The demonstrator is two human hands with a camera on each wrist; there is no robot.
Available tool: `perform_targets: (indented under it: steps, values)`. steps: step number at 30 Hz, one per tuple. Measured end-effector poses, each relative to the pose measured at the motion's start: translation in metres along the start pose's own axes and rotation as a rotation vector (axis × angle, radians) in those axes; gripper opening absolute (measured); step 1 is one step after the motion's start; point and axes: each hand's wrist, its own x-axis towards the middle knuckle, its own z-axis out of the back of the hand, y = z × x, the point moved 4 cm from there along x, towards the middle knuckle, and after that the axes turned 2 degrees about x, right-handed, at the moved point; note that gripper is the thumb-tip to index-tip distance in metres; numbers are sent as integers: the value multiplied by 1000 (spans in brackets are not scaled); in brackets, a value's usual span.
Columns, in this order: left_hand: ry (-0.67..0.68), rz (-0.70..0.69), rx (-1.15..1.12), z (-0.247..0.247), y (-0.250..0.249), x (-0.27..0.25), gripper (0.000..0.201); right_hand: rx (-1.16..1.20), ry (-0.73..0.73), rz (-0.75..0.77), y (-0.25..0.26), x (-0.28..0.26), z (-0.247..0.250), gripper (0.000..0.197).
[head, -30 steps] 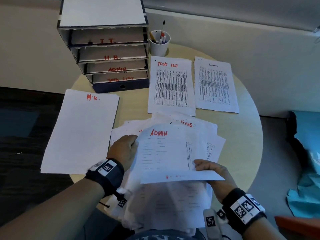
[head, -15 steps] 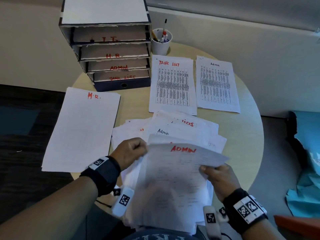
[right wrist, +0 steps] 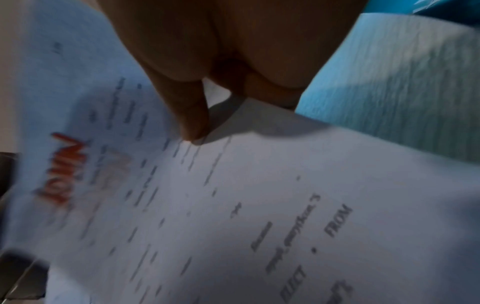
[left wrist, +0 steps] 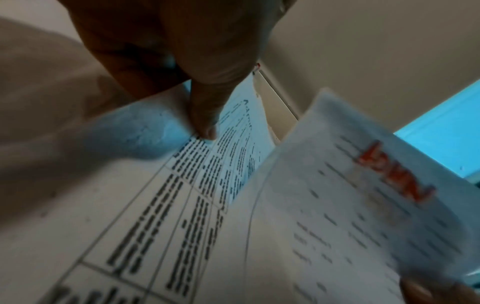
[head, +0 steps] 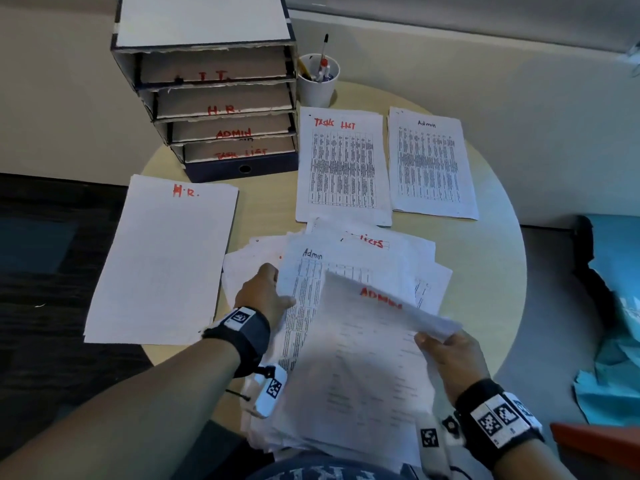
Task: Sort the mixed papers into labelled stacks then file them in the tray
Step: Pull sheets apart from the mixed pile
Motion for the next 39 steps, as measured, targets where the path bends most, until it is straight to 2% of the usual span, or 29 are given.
perform_targets:
  steps: [4, 6, 9, 11, 12, 14, 16, 17, 18, 19, 21, 23, 24, 25, 27, 28, 30, 31, 32, 35, 36, 37, 38, 39]
  values:
    - [59, -45, -71, 10, 16, 1, 30, 151, 134, -65, 1, -2, 4, 15]
    - [73, -96, -7, 17, 18, -3, 33, 221, 203, -74, 3, -2, 4, 15]
    - [-50, -243, 145, 33, 17, -9, 37, 241, 267, 3, 12, -5, 0, 18]
    - [-121, -306, 80, 41, 15, -18, 37, 267, 298, 43, 17, -4, -7, 18]
    - [-98, -286, -26, 42, 16, -22, 37, 294, 311, 29, 19, -3, -10, 14]
    - [28, -201, -366, 41, 13, -35, 28, 346, 340, -2, 20, -2, -16, 8]
    - [229, -187, -578, 36, 2, -50, 26, 235, 346, 40, 20, 1, -22, 7]
    - [350, -223, -602, 31, -5, -55, 27, 179, 343, 73, 22, -1, -25, 7]
    - [460, -259, -603, 28, -11, -59, 27, 131, 329, 108, 22, -1, -25, 20]
    - [547, -291, -598, 26, -17, -62, 27, 113, 293, 121, 24, -1, -27, 23]
    - [630, -342, -533, 23, -21, -64, 29, 128, 240, 143, 31, -2, -26, 10]
    - [594, -361, -409, 21, -21, -60, 37, 106, 212, 161, 33, -2, -22, 14]
    - [527, -355, -327, 20, -19, -55, 44, 76, 198, 162, 30, 0, -18, 14]
    - [408, -338, -223, 20, -17, -49, 43, 62, 205, 171, 30, -1, -14, 14]
    - [145, -253, -67, 20, -13, -36, 22, 85, 259, 138, 24, -2, -10, 14]
    - [79, -187, 7, 16, -11, -31, 38, 116, 267, 103, 21, -3, -9, 14]
    - [86, -95, 126, 2, -13, -25, 81, 192, 244, 42, 16, -4, -6, 20]
    - [95, -71, 186, -6, -14, -21, 90, 209, 218, 14, 15, -4, -7, 16]
    - [96, -50, 219, -10, -18, -19, 92, 183, 182, -1, 12, -2, -7, 21]
    - [110, 48, 94, -17, -18, -9, 84, 108, 73, -50, 5, 5, -6, 70]
    - [109, 71, 35, -17, -16, -6, 75, 80, 36, -62, 4, 7, -5, 79]
    - [94, 69, 5, -15, -14, -5, 66, 32, 9, -59, 5, 7, -5, 79]
    - [80, 54, 1, -13, -12, -5, 58, -23, 0, -49, 5, 9, -4, 72]
    - [61, 35, 7, -11, -10, -6, 51, -70, 7, -43, 6, 9, -4, 56]
